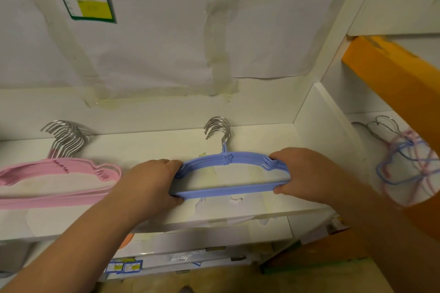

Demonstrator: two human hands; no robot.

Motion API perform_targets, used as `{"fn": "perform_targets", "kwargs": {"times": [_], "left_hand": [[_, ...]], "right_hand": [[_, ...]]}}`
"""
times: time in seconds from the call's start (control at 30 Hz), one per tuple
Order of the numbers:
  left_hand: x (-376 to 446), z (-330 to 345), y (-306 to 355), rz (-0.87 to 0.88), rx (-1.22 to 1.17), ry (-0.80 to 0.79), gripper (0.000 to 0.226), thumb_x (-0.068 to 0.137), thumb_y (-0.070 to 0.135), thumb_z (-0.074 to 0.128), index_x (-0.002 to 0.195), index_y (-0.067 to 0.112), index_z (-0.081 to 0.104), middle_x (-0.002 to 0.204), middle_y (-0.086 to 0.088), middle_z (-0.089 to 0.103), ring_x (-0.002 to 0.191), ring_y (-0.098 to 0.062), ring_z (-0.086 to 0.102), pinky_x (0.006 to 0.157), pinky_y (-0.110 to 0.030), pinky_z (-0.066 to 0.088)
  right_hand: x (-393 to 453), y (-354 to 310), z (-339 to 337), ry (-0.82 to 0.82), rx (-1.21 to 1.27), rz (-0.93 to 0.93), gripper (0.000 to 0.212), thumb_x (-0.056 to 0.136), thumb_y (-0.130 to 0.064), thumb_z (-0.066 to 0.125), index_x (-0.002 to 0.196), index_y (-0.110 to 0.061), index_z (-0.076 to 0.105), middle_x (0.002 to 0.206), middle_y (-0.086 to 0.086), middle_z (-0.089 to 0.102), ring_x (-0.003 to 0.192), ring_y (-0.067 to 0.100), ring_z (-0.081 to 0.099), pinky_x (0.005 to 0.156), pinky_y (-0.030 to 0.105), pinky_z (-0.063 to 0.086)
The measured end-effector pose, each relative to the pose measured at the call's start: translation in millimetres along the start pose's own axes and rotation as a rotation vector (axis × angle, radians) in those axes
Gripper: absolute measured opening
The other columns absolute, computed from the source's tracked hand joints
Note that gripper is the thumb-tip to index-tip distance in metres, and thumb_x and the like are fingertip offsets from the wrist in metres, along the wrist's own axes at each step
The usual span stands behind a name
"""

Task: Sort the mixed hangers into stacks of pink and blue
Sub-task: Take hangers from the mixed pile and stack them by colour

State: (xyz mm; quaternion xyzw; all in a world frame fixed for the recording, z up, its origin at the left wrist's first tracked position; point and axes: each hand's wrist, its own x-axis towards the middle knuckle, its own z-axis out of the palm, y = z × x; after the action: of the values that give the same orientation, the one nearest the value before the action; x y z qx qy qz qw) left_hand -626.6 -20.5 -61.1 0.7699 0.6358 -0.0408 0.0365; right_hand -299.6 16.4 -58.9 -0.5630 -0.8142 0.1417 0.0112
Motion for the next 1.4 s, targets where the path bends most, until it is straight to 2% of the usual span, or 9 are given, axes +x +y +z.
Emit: {"fn": "perform_targets", "kwargs": {"times": [0.2,0.37,0.5,0.6,0.9,1.0,1.23,1.33,1.4], "left_hand": [[4,1,-3,-0.034,-0.075,-0.012,0.059,0.07,0.053,0.072,0.121,0.034,0.049,0.111,0.011,0.06,0.1,-0.015,0.057,0.073,-0.028,0.04],[-17,24,0,-0.095,-0.47,0.17,0.086,0.063,0.049,0.083,0.137,0.027,0.046,0.128,0.012,0.053,0.116,-0.009,0.05,0.092,-0.02,0.036],[-26,36,17,-0.189,-0.869,0.349,0.058,0.067,0.062,0.07,0.117,0.037,0.055,0.114,0.026,0.053,0.106,0.011,0.05,0.087,-0.001,0.032],[-19,35,34,-0.436,-1.149,0.511,0.021,0.088,0.039,0.049,0.096,0.031,0.067,0.103,0.019,0.064,0.1,0.009,0.054,0.075,0.001,0.033],[-2,37,46,-0.622,-1.278,0.649,0.034,0.075,0.023,0.037,0.08,0.023,0.071,0.09,0.014,0.069,0.082,0.009,0.057,0.071,-0.006,0.038],[-5,42,44,-0.576,-1.225,0.566,0.034,0.073,0.025,0.04,0.089,0.025,0.07,0.099,0.011,0.068,0.09,0.001,0.058,0.077,-0.013,0.039],[-5,20,11,-0.423,-0.64,0.153,0.048,0.082,0.014,0.053,0.129,0.021,0.055,0.125,0.002,0.059,0.112,-0.021,0.055,0.089,-0.03,0.042],[7,4,-3,-0.362,-0.199,-0.063,0.033,0.075,0.022,0.054,0.106,0.026,0.066,0.104,0.0,0.064,0.092,-0.025,0.061,0.079,-0.033,0.05],[13,-6,-4,-0.355,-0.041,-0.169,0.022,0.073,0.022,0.055,0.092,0.022,0.068,0.083,0.001,0.062,0.077,-0.022,0.06,0.068,-0.029,0.048]], "right_hand": [[-2,2,4,0.008,0.122,0.043,0.077,0.071,-0.043,0.081,0.139,-0.035,0.045,0.132,-0.012,0.054,0.115,0.012,0.052,0.094,0.025,0.04],[-24,2,24,0.052,0.485,0.135,0.092,0.065,-0.044,0.086,0.141,-0.039,0.034,0.136,-0.02,0.042,0.12,0.002,0.046,0.099,0.024,0.039],[-24,-14,40,0.348,0.991,0.329,0.023,0.096,-0.041,0.05,0.117,-0.037,0.058,0.119,-0.016,0.059,0.106,0.005,0.057,0.076,0.018,0.042],[-8,-23,46,0.558,1.157,0.456,0.028,0.1,-0.032,0.042,0.098,-0.032,0.07,0.103,-0.015,0.069,0.102,0.009,0.062,0.087,0.029,0.047],[5,-36,49,0.706,1.04,0.5,0.014,0.092,-0.032,0.06,0.081,-0.024,0.065,0.081,-0.01,0.067,0.079,0.006,0.062,0.066,0.022,0.043],[0,-34,49,0.625,0.969,0.448,0.004,0.09,-0.03,0.063,0.093,-0.027,0.064,0.09,-0.015,0.065,0.084,0.002,0.061,0.07,0.018,0.045],[-7,-13,24,0.267,0.636,0.363,0.037,0.09,-0.023,0.057,0.127,-0.023,0.055,0.118,-0.006,0.056,0.101,0.013,0.055,0.074,0.02,0.044],[4,-3,6,0.141,0.179,0.372,0.034,0.087,-0.027,0.057,0.119,-0.016,0.06,0.11,0.001,0.06,0.098,0.022,0.059,0.08,0.032,0.048],[14,-1,-5,-0.038,-0.108,0.348,0.021,0.086,-0.026,0.057,0.101,-0.013,0.063,0.086,0.001,0.058,0.08,0.021,0.056,0.067,0.028,0.042]]}}
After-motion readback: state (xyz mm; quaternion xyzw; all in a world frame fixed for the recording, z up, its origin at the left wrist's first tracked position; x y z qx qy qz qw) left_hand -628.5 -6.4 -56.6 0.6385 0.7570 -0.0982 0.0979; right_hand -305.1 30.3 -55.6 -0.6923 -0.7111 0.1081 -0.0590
